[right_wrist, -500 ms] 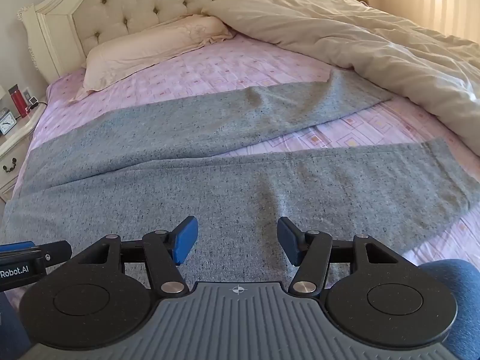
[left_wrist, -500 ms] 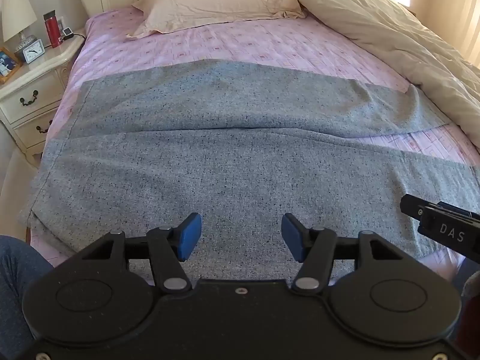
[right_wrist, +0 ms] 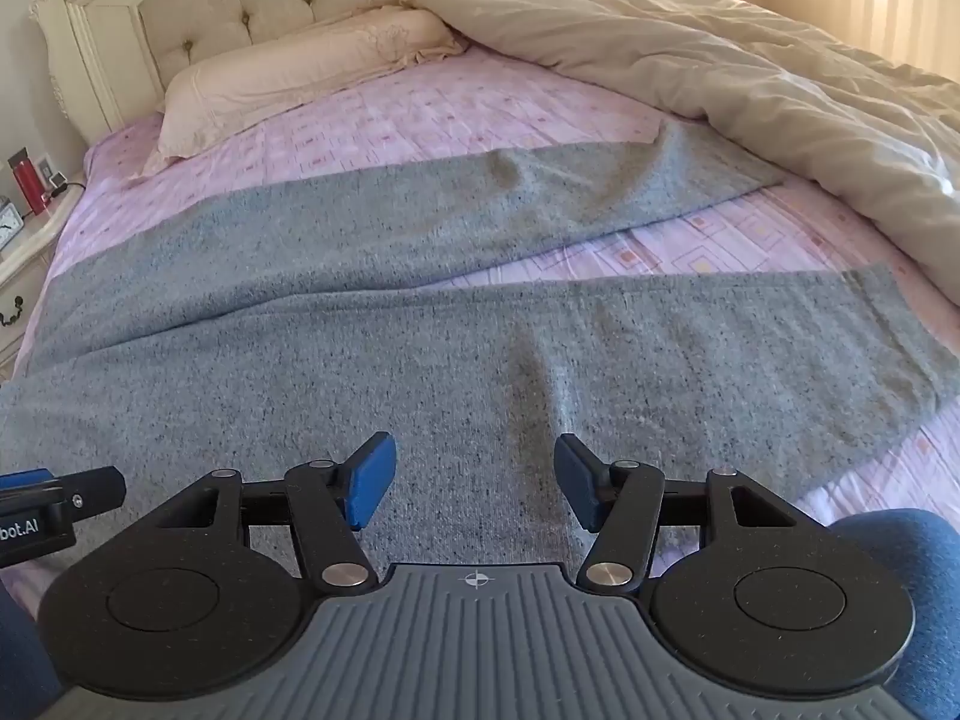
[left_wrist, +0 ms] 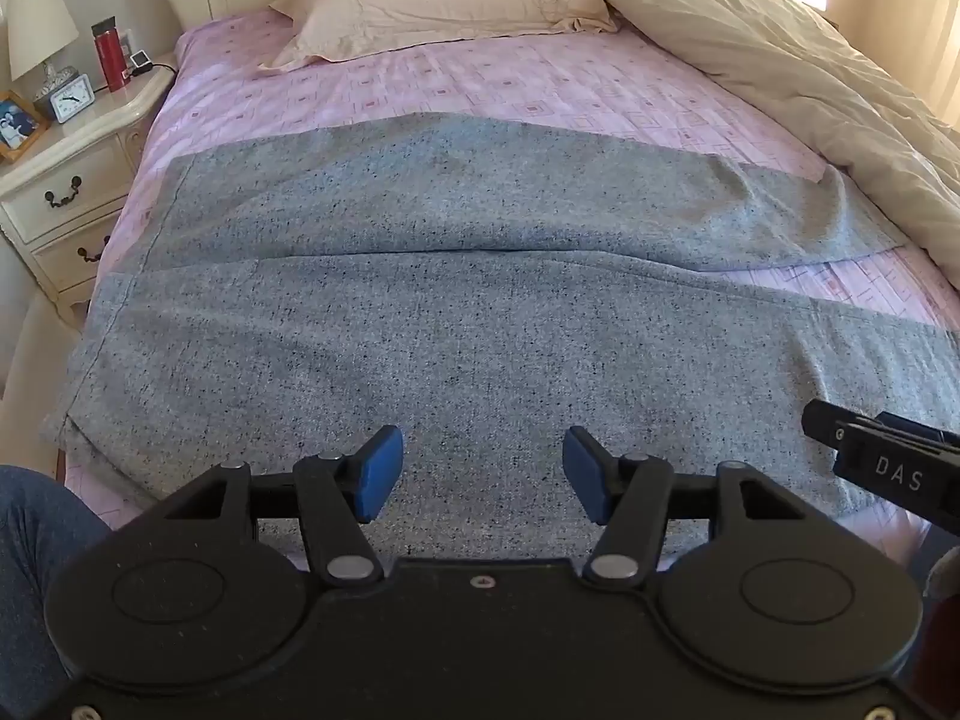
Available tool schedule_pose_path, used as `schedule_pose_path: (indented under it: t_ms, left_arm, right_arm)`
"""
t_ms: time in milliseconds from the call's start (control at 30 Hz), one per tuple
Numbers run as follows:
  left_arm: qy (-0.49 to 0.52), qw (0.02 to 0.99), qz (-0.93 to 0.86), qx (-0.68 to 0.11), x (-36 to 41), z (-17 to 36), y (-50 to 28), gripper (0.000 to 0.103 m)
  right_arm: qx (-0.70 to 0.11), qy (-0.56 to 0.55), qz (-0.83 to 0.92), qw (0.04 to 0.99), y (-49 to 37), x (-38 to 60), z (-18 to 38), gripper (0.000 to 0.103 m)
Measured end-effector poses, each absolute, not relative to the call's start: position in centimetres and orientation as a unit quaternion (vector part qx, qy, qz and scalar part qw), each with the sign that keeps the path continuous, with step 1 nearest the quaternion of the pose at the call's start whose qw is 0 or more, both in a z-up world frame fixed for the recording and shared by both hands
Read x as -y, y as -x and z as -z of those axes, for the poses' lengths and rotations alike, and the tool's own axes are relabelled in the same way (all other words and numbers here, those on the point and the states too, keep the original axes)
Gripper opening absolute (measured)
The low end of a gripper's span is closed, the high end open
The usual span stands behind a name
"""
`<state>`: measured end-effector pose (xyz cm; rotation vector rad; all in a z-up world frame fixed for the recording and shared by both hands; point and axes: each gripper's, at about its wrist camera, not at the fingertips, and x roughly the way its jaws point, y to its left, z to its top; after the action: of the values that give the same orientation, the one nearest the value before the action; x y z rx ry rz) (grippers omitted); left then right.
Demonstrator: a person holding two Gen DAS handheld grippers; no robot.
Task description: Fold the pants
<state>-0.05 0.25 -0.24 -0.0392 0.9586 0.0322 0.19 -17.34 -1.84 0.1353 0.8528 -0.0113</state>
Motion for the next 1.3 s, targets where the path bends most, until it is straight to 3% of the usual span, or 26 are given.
schedule_pose_path:
  t_ms: [1300]
  left_arm:
    - [0.016,0.883,-0.014,-0.468,-0.19,0.51,-0.04,0.063]
  right_arm:
    - [-0.426,-0.062,0.006,0.902,-0.33,17.37,2.09,0.057]
